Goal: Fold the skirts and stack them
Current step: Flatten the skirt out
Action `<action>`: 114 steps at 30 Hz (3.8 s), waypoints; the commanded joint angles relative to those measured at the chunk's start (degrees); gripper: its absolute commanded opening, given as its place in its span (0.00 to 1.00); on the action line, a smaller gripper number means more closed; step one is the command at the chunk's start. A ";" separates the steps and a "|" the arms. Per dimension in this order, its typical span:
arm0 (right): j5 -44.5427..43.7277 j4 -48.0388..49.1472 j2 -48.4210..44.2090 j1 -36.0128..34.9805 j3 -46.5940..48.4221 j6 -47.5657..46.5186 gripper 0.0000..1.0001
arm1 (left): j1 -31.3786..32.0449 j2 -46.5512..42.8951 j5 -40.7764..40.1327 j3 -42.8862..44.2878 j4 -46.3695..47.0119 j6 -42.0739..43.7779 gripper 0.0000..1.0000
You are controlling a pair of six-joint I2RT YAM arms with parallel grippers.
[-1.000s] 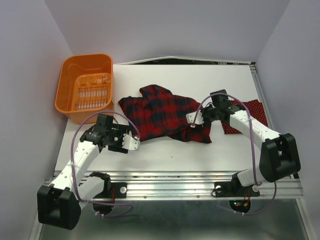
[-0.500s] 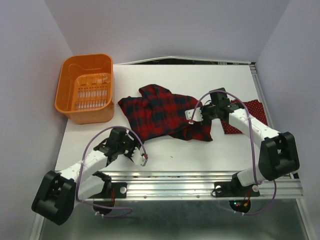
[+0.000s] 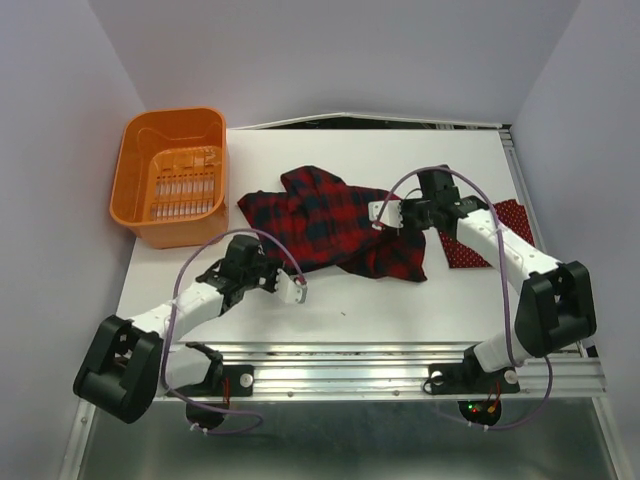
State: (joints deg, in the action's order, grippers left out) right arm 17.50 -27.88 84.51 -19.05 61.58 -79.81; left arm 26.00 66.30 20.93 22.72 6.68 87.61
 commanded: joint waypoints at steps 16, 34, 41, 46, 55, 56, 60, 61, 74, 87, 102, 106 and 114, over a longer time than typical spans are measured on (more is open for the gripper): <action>-9.15 -11.58 6.63 8.06 41.85 22.50 0.01 | -20.02 3.92 8.60 57.60 -9.49 -59.75 0.00; -0.63 -32.15 -4.18 8.06 22.81 17.92 0.01 | -20.64 -0.66 28.38 50.94 -62.35 -20.05 0.03; -0.09 -30.47 11.42 7.01 20.85 23.99 0.01 | -20.46 21.09 27.59 52.50 -64.16 -18.26 0.23; -0.01 -32.77 24.02 7.01 27.01 28.83 0.01 | -20.90 30.73 27.41 59.81 -59.25 -26.17 0.55; 0.52 -29.95 25.35 7.01 24.55 30.94 0.01 | -20.29 17.64 24.07 45.94 -47.21 -27.93 0.87; 0.78 -30.04 25.44 7.01 24.55 31.12 0.01 | -19.94 16.85 23.55 44.62 -43.89 -28.63 0.87; 0.87 -30.13 25.27 7.01 24.82 31.12 0.01 | -17.31 15.96 21.44 42.23 -35.79 -36.69 0.98; 0.79 -30.22 25.18 7.01 24.73 31.21 0.01 | -16.95 16.75 21.52 42.75 -34.99 -37.94 0.98; 0.79 -30.30 23.77 7.01 24.90 31.03 0.01 | -8.51 23.61 16.42 43.38 -24.61 -51.31 0.99; -0.53 -30.04 22.72 7.01 24.82 30.15 0.01 | -7.45 28.53 18.09 46.27 -28.64 -50.35 0.74; -4.49 -30.39 17.45 7.01 22.62 28.13 0.01 | -18.61 19.40 15.54 53.65 -30.94 -51.40 0.00; -6.77 -30.04 16.04 7.01 23.32 28.22 0.01 | -20.20 14.83 15.81 53.04 -28.40 -52.71 0.00; -11.69 -27.14 15.24 7.53 35.42 32.61 0.01 | -20.81 7.70 12.47 54.26 -18.81 -61.15 0.00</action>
State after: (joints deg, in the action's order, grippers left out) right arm 17.12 -54.85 101.82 -13.63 88.58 -48.97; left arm 8.29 78.02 40.14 73.32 -20.23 30.22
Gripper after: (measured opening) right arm 0.119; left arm 0.102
